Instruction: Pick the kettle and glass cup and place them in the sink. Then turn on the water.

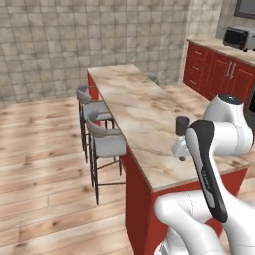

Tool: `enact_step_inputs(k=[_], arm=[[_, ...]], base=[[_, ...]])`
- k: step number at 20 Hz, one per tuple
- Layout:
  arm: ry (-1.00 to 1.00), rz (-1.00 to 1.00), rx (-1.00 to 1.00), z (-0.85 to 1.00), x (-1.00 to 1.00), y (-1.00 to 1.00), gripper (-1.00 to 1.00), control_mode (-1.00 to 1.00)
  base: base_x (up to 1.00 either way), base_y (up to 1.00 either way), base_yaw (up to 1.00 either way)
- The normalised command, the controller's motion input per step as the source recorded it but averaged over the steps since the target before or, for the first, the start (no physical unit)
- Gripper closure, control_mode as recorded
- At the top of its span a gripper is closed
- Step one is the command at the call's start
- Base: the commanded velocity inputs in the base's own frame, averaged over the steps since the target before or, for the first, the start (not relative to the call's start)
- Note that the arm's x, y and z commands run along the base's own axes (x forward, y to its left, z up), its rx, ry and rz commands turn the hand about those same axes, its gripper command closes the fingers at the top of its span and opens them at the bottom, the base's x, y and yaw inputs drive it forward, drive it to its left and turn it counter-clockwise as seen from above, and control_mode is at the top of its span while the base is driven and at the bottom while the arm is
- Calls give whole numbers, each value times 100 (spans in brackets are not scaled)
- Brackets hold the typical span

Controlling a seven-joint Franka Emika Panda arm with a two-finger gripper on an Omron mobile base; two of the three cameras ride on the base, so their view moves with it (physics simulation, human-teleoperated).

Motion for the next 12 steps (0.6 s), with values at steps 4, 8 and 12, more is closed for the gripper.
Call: enact_step_inputs(k=[4, 8, 12], arm=[[0, 0, 0, 0, 0, 0, -100, 100], [0, 0, 0, 0, 0, 0, -100, 100], [0, 0, 0, 0, 0, 0, -100, 100]], base=[[15, -49, 6], [15, -51, 10], [18, -49, 9]])
